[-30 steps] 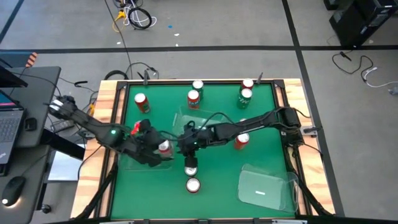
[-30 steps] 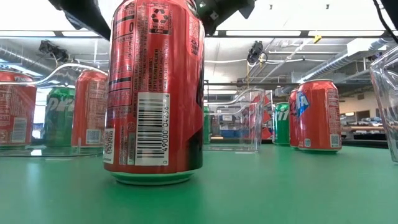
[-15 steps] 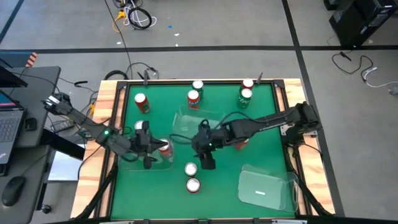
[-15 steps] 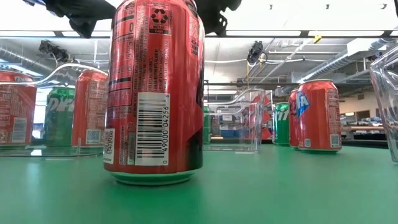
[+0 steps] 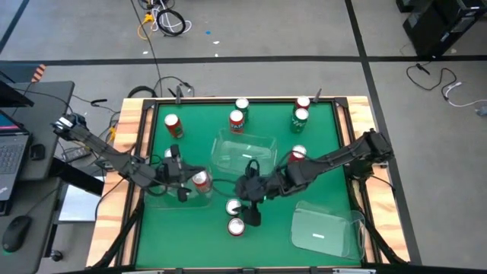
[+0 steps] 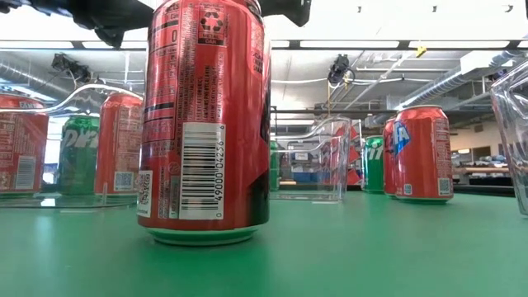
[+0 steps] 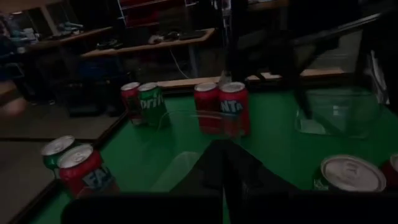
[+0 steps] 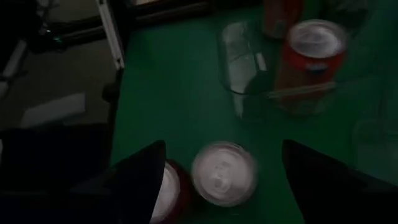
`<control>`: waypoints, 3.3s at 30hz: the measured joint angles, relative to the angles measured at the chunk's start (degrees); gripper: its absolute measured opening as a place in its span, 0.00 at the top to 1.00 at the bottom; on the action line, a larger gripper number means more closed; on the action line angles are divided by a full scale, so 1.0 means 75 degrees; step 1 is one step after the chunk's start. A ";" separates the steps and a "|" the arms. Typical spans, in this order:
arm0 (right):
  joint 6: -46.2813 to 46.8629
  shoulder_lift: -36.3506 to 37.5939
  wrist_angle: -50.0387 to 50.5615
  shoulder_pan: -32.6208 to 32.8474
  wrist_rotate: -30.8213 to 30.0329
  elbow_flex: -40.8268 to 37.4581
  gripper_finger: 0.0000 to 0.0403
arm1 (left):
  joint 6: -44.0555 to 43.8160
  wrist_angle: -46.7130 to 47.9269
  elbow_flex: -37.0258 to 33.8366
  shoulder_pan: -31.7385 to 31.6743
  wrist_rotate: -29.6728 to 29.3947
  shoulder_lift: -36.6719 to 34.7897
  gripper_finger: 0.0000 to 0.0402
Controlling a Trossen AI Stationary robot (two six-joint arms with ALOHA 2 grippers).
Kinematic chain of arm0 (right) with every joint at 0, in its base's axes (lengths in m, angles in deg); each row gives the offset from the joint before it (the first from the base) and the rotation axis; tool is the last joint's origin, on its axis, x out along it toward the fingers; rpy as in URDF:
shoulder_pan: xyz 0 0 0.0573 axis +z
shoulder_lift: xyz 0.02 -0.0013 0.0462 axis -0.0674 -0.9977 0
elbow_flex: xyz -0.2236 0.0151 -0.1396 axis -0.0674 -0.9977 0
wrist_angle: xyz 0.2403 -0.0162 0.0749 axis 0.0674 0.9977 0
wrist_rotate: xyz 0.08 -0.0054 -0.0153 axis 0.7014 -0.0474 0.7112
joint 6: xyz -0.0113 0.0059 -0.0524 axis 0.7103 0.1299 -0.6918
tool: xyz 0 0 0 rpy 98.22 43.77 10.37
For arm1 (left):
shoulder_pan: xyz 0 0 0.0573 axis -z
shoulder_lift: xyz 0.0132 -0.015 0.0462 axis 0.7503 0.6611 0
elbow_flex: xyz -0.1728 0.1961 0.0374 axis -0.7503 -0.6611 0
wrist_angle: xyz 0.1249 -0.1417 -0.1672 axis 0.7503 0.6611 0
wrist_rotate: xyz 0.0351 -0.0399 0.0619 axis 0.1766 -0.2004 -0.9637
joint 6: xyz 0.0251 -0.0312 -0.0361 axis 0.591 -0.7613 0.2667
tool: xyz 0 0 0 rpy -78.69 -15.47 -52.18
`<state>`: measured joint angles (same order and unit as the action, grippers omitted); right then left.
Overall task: Sort soda cans
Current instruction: Put the green soda can into the bottom right transparent bin
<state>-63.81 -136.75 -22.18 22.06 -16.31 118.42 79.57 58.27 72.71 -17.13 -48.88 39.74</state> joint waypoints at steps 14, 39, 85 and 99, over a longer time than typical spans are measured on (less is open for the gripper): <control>-0.0730 -0.0124 -0.0104 -0.0214 0.0200 -0.0003 0.34 | 0.0586 -0.1859 -0.0708 -0.0044 0.0477 -0.0044 1.00; -0.0008 -0.1038 -0.0488 0.0037 -0.0290 0.0002 0.11 | 0.0781 -0.1712 -0.0705 -0.0099 0.0411 -0.0035 1.00; 0.2210 0.1402 0.3489 0.0749 -0.1065 -0.0008 0.35 | 0.0756 -0.1582 -0.0696 -0.0099 0.0401 -0.0035 1.00; 0.6502 0.2373 0.6757 0.2715 -0.0810 0.0000 0.35 | 0.0723 -0.1600 -0.0696 -0.0099 0.0402 -0.0035 1.00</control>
<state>-15.04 -118.95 28.50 42.42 -22.38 118.42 84.99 46.27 67.49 -17.87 -45.87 39.48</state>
